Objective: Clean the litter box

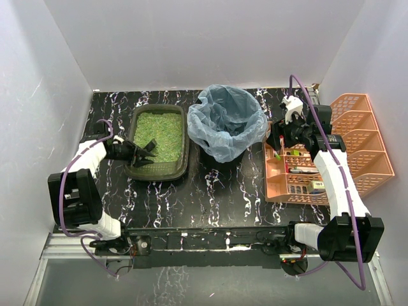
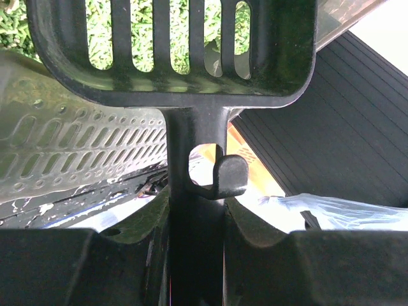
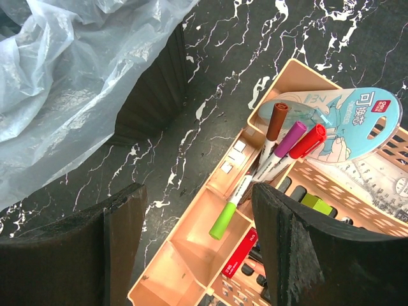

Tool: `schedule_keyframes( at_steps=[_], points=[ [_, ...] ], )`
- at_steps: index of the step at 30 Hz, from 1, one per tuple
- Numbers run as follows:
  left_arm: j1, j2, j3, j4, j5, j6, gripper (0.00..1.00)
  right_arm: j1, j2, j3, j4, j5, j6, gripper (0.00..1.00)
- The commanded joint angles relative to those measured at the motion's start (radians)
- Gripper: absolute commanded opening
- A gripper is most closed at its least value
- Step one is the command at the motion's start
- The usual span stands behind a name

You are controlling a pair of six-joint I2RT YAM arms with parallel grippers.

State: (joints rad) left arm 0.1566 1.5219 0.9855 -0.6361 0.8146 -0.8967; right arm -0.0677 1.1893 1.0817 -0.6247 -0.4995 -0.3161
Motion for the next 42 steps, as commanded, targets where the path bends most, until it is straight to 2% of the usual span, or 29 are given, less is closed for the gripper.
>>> schedule_keyframes(
  at_steps=[1,8,24,42],
  points=[
    [0.011,-0.006,0.03,-0.037,-0.038,0.023,0.0,-0.005,-0.024,-0.008,0.068,-0.02,-0.007,0.72],
    [0.028,0.019,0.05,-0.015,-0.086,0.044,0.0,-0.005,-0.031,-0.015,0.072,-0.015,-0.008,0.72],
    [0.029,0.194,0.254,-0.061,-0.196,0.214,0.0,-0.005,-0.014,0.002,0.067,-0.024,-0.007,0.72],
    [-0.046,0.344,0.356,-0.042,-0.311,0.408,0.0,-0.006,-0.022,-0.008,0.069,-0.016,-0.01,0.72]
  ],
)
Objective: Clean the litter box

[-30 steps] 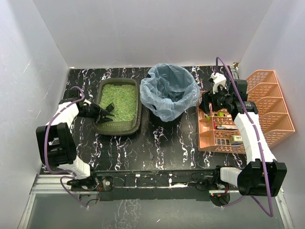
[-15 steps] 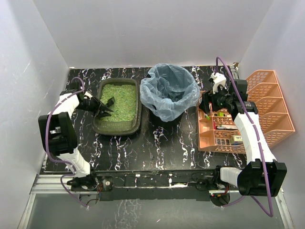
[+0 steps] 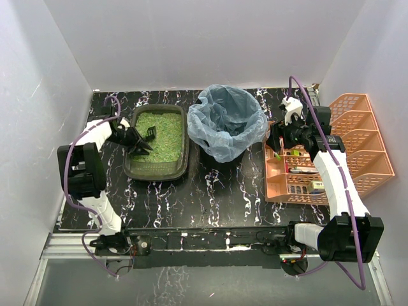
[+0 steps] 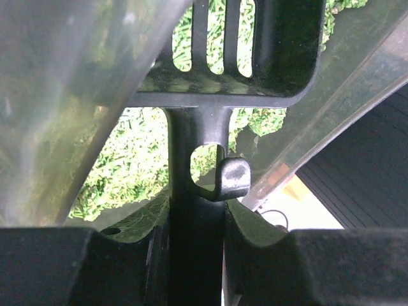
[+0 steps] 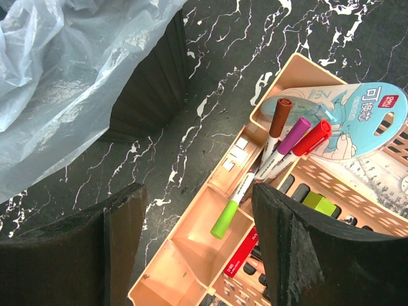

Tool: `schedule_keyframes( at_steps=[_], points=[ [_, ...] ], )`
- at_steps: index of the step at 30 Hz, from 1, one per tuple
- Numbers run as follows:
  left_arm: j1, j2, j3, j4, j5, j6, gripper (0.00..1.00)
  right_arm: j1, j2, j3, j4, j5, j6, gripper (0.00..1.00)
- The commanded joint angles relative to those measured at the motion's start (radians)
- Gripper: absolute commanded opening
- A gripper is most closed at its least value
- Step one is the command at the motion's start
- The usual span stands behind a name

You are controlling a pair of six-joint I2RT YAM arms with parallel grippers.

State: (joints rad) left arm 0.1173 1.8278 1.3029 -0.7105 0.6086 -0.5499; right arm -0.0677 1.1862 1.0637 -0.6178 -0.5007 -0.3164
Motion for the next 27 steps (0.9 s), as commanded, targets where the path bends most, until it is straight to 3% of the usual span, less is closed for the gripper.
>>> schedule_keyframes(
  at_steps=[1,14,27],
  points=[
    [-0.012,0.047,0.041,0.036,-0.104,0.073,0.0,-0.005,-0.019,0.009,0.063,-0.013,-0.01,0.72],
    [-0.085,-0.055,-0.028,0.145,-0.224,0.253,0.0,-0.006,-0.023,0.004,0.061,-0.007,-0.013,0.72],
    [-0.086,-0.239,-0.204,0.236,-0.15,0.393,0.0,-0.006,-0.024,0.008,0.062,-0.016,-0.011,0.72]
  ],
)
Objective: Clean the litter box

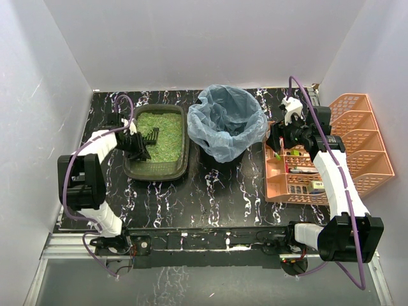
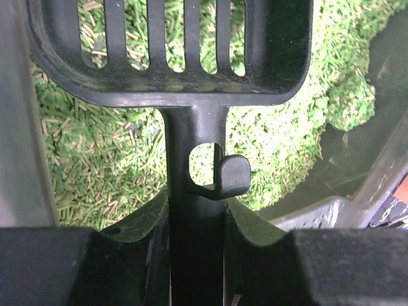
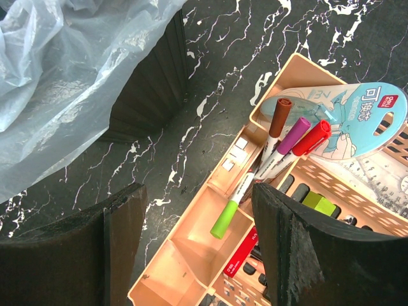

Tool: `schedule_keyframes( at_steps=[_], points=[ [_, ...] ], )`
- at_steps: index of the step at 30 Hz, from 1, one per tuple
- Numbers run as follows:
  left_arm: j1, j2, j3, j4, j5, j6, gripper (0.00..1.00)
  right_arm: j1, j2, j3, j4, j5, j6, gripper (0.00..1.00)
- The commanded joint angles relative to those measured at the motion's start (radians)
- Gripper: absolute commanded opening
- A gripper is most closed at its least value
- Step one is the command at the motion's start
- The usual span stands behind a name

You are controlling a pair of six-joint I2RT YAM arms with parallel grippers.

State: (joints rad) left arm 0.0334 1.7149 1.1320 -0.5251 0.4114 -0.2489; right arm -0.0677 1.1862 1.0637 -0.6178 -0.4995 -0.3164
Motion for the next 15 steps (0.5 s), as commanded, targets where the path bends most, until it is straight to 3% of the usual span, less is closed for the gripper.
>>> schedule_keyframes(
  at_steps=[1,15],
  points=[
    [-0.002,-0.142,-0.043,0.062,0.054,0.108,0.0,-0.005,-0.024,0.007,0.062,-0.017,-0.011,0.72],
    [-0.001,-0.34,-0.228,0.233,0.07,0.252,0.0,-0.006,-0.018,0.018,0.058,-0.023,-0.011,0.72]
  ],
)
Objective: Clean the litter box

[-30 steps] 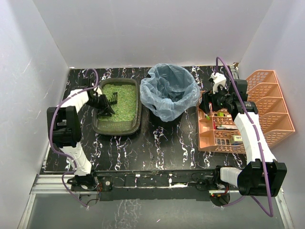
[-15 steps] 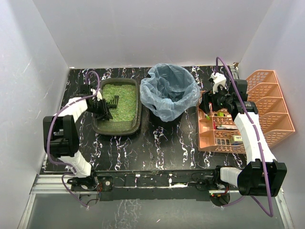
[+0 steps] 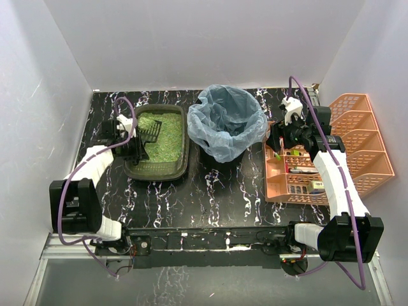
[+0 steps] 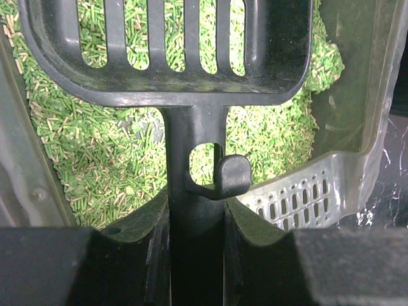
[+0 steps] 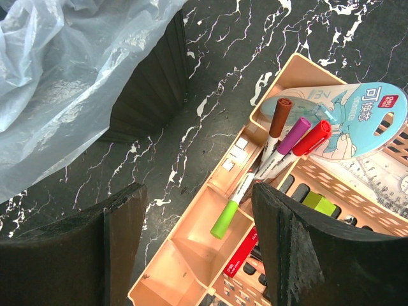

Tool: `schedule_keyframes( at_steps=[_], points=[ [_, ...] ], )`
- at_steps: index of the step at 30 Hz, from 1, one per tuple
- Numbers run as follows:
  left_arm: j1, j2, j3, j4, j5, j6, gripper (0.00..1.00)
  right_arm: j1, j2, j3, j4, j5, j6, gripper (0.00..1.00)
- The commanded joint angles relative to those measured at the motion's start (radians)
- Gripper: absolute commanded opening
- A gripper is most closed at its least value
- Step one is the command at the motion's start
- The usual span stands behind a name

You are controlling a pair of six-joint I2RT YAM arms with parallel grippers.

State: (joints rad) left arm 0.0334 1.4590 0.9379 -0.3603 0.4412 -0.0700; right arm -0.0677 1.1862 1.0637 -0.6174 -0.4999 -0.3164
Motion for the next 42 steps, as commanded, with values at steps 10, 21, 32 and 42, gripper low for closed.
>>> schedule_keyframes(
  at_steps=[10,21,32,42],
  points=[
    [-0.071,-0.13,-0.073,0.074,0.015,0.113,0.0,-0.006,-0.009,0.029,0.052,-0.026,-0.01,0.72],
    [-0.048,-0.128,-0.094,0.073,0.088,0.069,0.0,-0.005,-0.014,0.004,0.061,-0.021,-0.012,0.72],
    [-0.04,-0.083,-0.096,0.02,0.086,0.132,0.0,-0.005,-0.006,0.015,0.058,-0.028,-0.012,0.72],
    [-0.023,-0.071,-0.099,-0.015,0.119,0.139,0.0,-0.006,-0.009,0.014,0.059,-0.029,-0.011,0.72]
  ],
)
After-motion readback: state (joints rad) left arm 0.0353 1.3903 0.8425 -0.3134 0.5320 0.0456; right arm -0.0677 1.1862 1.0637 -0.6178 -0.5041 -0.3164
